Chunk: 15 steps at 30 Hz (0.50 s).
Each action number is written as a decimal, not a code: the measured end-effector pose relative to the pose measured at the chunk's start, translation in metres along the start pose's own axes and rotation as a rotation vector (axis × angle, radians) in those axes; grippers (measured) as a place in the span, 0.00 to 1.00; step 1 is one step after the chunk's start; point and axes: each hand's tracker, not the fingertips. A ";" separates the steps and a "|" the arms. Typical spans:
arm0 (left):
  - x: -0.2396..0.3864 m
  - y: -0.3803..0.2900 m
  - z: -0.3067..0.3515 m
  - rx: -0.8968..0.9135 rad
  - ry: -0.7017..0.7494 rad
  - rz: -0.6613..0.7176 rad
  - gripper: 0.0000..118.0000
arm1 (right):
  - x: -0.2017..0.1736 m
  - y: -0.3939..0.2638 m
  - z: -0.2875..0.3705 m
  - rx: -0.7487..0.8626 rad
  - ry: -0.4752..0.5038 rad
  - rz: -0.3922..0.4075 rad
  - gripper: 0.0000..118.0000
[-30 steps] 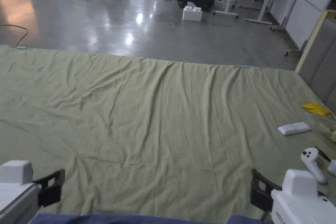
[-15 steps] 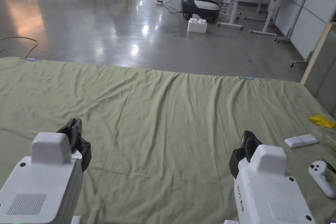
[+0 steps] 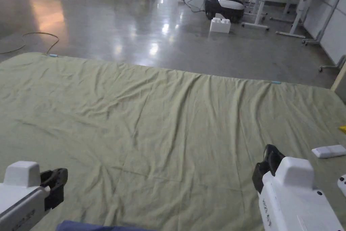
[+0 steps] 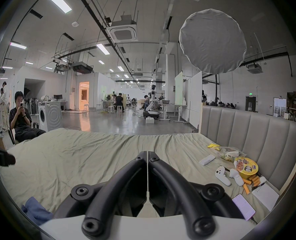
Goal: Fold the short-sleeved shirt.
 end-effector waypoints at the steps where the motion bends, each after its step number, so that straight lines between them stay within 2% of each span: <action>1: -0.012 -0.007 -0.004 -0.064 -0.027 0.010 0.05 | -0.001 -0.001 0.000 -0.010 0.004 0.001 0.01; 2: -0.024 -0.015 -0.007 -0.101 -0.033 0.023 0.11 | -0.001 -0.003 0.000 -0.018 0.011 0.005 0.01; 3: -0.037 -0.025 -0.011 -0.134 -0.037 0.047 0.22 | -0.002 -0.005 -0.001 -0.027 0.015 0.009 0.01; 6: -0.067 -0.044 -0.023 -0.261 -0.088 0.137 0.66 | -0.005 -0.009 -0.001 -0.045 0.024 0.027 0.01; 7: -0.073 -0.048 -0.026 -0.286 -0.107 0.176 0.66 | -0.005 -0.010 -0.001 -0.051 0.027 0.029 0.01; 9: -0.086 -0.057 -0.033 -0.320 -0.171 0.256 0.75 | -0.006 -0.013 -0.001 -0.068 0.034 0.034 0.01; 15: -0.105 -0.080 -0.060 -0.429 -0.388 0.488 0.76 | -0.007 -0.022 0.000 -0.106 0.045 0.043 0.01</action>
